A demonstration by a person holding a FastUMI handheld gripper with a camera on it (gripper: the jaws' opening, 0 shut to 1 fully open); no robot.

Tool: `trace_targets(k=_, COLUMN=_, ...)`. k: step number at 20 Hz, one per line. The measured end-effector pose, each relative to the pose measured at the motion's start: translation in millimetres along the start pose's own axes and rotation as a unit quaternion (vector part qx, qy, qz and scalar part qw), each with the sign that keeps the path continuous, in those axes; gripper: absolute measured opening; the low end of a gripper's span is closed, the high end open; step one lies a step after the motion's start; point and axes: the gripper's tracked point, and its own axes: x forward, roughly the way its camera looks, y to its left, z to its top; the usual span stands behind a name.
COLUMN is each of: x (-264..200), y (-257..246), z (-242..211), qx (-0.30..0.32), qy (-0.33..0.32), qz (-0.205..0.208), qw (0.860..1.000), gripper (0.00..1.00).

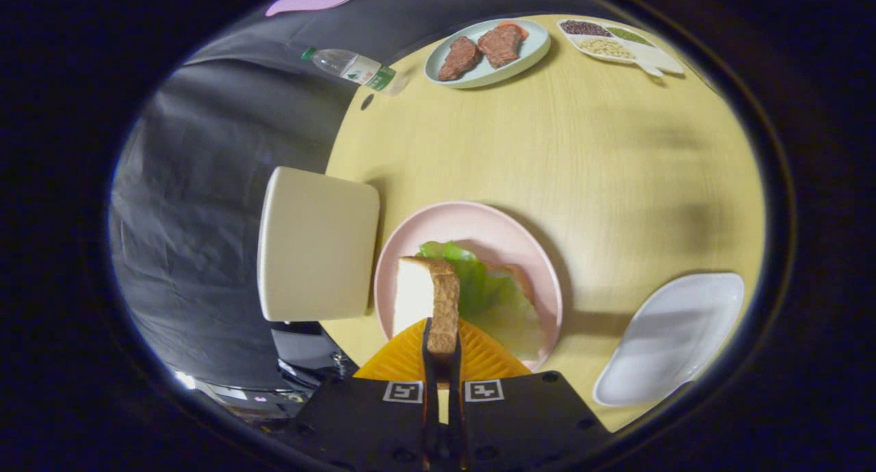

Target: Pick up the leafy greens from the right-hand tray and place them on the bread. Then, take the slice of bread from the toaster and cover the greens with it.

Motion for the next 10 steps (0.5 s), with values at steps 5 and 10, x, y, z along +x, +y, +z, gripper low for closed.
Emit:
trace_targets(k=5, x=3, y=-16, z=-3, qx=-0.074, qy=-0.017, qz=-0.064, qw=0.995, gripper=0.27)
trace_targets(k=10, x=3, y=-21, z=-4, qx=-0.105, qy=-0.037, qz=-0.105, qw=0.988, gripper=0.45)
